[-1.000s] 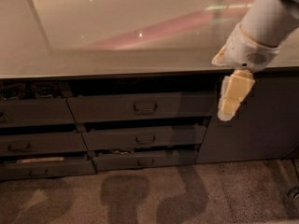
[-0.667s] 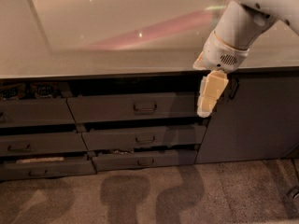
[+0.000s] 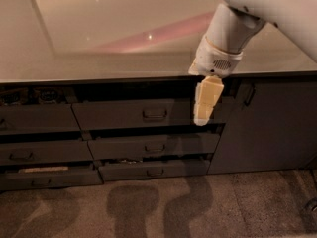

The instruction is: Open top drawer

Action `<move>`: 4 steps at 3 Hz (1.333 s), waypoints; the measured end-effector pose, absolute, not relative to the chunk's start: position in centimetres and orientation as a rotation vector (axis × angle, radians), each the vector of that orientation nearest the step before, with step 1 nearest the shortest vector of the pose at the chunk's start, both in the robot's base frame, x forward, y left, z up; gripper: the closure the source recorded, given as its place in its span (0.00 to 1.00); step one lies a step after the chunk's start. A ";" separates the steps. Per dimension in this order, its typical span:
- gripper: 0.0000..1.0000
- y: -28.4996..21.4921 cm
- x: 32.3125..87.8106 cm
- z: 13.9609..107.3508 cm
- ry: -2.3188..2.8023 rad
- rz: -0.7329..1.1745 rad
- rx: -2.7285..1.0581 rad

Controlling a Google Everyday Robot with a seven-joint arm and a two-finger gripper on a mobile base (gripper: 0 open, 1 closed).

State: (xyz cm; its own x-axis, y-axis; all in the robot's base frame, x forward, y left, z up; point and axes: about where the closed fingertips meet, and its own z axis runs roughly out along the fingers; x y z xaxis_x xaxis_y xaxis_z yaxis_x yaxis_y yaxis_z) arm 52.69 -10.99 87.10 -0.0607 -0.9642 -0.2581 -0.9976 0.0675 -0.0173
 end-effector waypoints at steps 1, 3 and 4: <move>0.00 -6.6 52.3 86.9 2.077 0.213 -2.106; 0.00 0.3 50.8 86.3 1.979 0.149 -2.278; 0.00 0.3 50.8 86.3 1.978 0.148 -2.278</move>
Offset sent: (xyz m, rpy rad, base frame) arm -0.0272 0.1339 -0.0034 -0.1306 -0.0141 0.2379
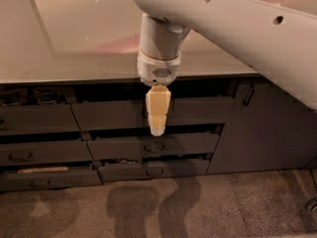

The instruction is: Open top drawer

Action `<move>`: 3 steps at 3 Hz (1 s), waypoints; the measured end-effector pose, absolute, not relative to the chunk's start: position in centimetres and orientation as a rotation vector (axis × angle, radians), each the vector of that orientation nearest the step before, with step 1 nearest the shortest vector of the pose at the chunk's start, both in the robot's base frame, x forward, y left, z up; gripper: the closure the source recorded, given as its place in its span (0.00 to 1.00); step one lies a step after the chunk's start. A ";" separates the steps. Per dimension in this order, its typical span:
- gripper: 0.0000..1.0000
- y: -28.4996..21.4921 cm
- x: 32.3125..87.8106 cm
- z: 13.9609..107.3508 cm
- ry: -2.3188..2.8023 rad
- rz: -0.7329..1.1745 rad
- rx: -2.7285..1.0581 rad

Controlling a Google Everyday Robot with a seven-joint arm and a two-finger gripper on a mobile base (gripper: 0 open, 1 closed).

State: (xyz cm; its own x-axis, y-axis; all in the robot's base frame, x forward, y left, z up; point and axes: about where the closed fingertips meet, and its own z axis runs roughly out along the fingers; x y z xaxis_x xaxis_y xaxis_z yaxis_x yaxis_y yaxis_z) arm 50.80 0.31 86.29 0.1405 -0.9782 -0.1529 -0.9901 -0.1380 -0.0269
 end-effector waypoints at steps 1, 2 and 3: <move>0.00 0.1 50.2 86.2 1.849 0.040 -2.316; 0.00 -0.5 49.7 86.1 1.648 0.006 -2.316; 0.00 -0.7 49.9 86.2 1.569 -0.014 -2.343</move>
Offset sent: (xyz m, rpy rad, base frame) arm -0.0267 -0.0126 0.0007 0.2127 -0.3104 0.3294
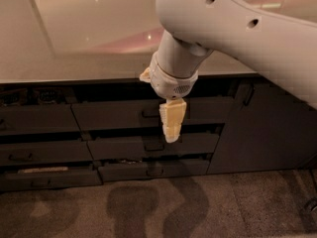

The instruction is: Open top drawer

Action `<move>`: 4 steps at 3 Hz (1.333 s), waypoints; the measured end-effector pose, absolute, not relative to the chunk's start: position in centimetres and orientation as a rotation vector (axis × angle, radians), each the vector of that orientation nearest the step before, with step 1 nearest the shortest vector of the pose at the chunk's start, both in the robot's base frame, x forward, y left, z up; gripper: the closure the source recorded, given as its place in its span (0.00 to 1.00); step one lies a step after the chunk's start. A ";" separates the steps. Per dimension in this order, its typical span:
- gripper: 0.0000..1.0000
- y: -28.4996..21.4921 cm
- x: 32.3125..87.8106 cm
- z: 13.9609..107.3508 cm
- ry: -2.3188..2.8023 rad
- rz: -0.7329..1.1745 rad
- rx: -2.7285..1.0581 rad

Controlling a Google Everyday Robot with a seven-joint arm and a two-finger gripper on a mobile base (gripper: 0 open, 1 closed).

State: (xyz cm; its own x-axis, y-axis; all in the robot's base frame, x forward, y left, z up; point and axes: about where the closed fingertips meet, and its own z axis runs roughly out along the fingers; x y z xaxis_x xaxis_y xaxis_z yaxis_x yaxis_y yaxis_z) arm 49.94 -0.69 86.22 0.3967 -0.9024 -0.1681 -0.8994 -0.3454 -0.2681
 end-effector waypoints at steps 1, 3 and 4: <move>0.00 -0.7 49.9 86.2 1.569 -0.013 -2.343; 0.00 -3.5 51.9 81.8 1.636 0.081 -2.303; 0.00 -4.6 52.8 79.8 1.663 0.133 -2.291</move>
Offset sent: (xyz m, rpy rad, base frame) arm 0.0188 -0.0232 -0.0348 0.0303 0.0376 -0.0433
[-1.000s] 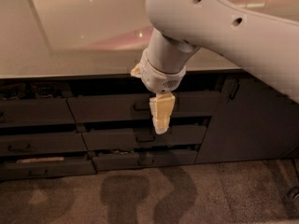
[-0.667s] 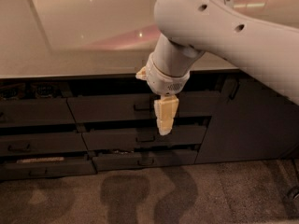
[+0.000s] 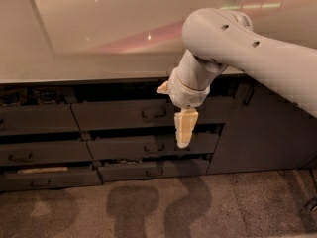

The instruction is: Open top drawer

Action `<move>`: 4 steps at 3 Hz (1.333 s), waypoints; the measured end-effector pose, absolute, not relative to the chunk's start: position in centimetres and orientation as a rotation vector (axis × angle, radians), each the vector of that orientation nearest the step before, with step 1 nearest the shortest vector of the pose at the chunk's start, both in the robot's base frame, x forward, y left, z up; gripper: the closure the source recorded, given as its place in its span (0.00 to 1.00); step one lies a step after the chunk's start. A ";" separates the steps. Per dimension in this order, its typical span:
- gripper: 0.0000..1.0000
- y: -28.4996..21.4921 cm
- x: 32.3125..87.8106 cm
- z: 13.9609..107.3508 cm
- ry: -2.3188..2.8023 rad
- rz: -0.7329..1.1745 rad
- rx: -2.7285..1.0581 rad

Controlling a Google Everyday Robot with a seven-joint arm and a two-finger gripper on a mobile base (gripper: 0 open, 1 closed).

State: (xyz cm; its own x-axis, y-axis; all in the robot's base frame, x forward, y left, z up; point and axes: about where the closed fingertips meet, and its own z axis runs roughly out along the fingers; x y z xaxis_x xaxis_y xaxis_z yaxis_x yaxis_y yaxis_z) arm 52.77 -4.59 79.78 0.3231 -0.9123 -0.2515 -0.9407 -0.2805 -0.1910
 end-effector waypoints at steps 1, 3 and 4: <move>0.00 -6.1 54.1 76.6 1.688 0.246 -2.287; 0.00 -8.1 55.7 71.6 1.754 0.413 -2.280; 0.00 -8.1 55.7 71.6 1.753 0.413 -2.280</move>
Offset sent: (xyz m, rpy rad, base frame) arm 0.0367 -0.0401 -0.0884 0.0717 0.2222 -0.0184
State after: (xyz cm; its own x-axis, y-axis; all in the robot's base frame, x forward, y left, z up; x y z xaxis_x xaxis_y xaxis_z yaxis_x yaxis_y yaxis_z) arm 55.70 -8.06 71.64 0.2420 -0.9007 -0.3607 -0.9671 -0.2541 -0.0143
